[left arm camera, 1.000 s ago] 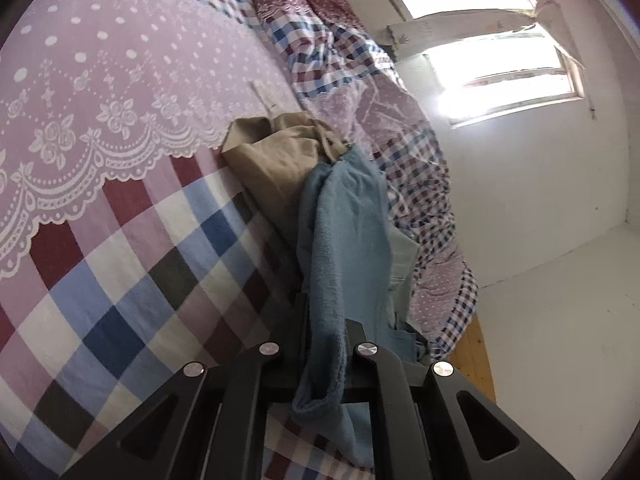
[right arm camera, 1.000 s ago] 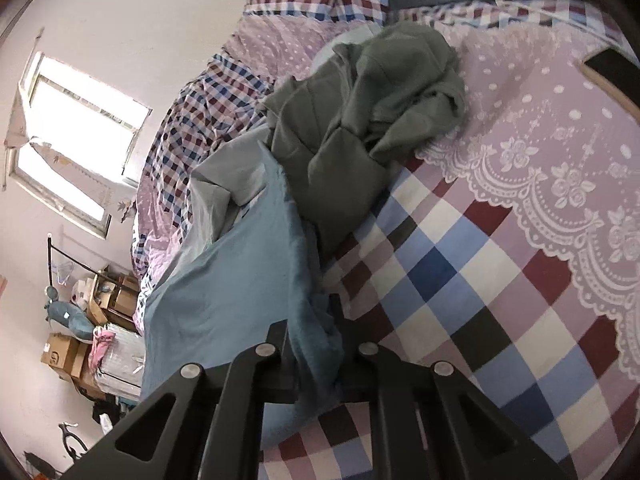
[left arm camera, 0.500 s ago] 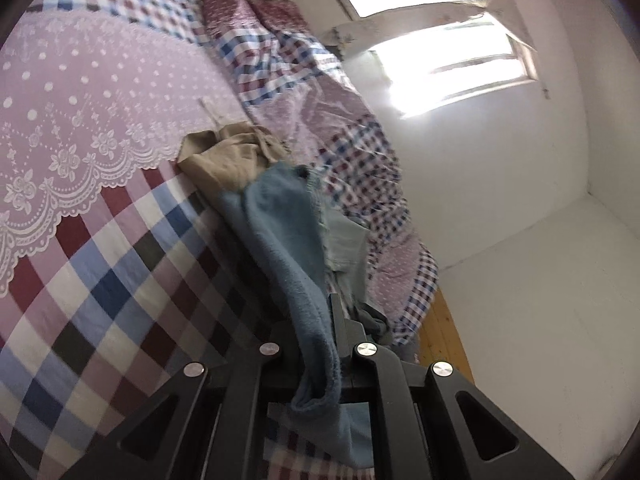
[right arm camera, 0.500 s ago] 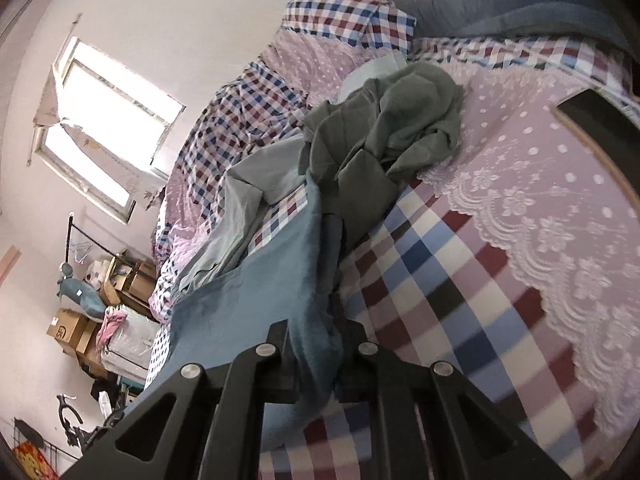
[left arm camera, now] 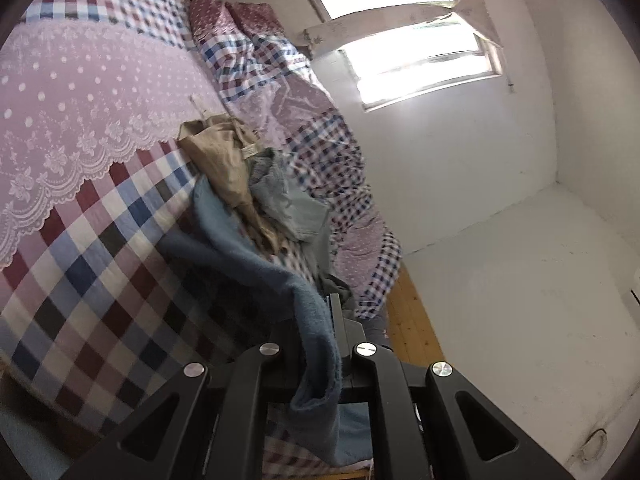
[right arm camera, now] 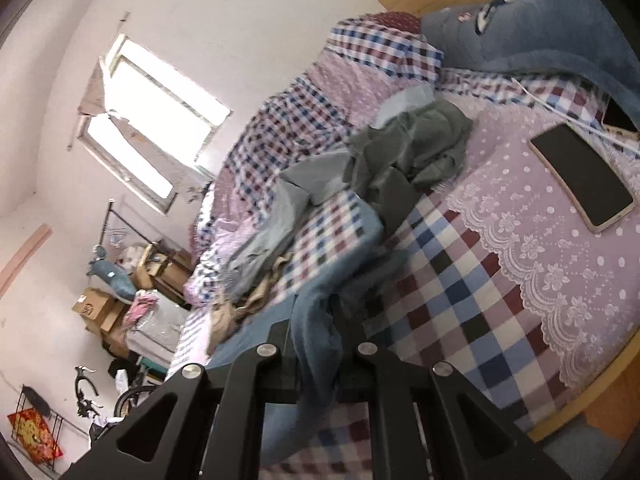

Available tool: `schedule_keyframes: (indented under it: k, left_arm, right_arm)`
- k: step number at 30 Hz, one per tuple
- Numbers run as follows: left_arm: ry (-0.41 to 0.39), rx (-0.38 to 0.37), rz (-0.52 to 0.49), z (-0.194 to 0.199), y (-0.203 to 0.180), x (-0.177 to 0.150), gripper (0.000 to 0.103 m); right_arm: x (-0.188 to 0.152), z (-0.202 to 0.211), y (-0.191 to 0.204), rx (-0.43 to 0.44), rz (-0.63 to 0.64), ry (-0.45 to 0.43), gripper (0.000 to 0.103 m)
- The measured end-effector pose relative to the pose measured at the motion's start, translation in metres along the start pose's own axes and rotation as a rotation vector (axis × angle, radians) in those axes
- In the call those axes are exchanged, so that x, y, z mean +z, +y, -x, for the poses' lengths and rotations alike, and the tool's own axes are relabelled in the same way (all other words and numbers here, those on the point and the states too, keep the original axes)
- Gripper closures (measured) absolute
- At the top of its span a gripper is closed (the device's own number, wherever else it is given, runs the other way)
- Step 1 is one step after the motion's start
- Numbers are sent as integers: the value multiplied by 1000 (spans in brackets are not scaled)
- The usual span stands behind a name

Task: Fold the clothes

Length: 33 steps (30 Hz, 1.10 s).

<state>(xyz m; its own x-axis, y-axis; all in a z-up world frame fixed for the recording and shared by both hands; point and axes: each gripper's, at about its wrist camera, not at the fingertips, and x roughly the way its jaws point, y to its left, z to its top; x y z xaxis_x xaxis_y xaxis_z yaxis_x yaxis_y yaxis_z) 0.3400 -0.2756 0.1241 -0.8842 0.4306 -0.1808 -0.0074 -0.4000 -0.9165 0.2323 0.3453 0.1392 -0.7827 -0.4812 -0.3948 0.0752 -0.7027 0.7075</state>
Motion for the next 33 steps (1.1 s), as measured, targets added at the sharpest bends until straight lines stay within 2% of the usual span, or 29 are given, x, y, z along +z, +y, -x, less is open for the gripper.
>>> schedule_keyframes:
  k: [7,11,15,17,19,23,30,33]
  left_arm:
    - [-73,-132,-54,47,-68,8,97]
    - [-159,-197,-83,75,-103,16,97]
    - [-187,-226,-81,81,-120,31,97]
    - [-188,-202,-104,76,-123,39,97]
    - [-173,-173,-100,60,-119,47,97]
    - [-129,-88,-74,12,-95,59,97]
    - [-59,118,-37,-102,-33,93,97]
    - [-39,163,46,-150,2,112,97]
  right_arm:
    - [17,69,52,120,62,-108,95]
    - [28,104,74,186,66,-180,95]
    - [43,119,88,184,30,-211,94]
    - [49,113,92,164,53,-218,94]
    - [54,100,91,143,58,-209,94]
    - [67,49,67,71,24,-154,94]
    - [92,-78,13,-98,-36,-24,94]
    - [103,-130,-2,-148,-43,41,94]
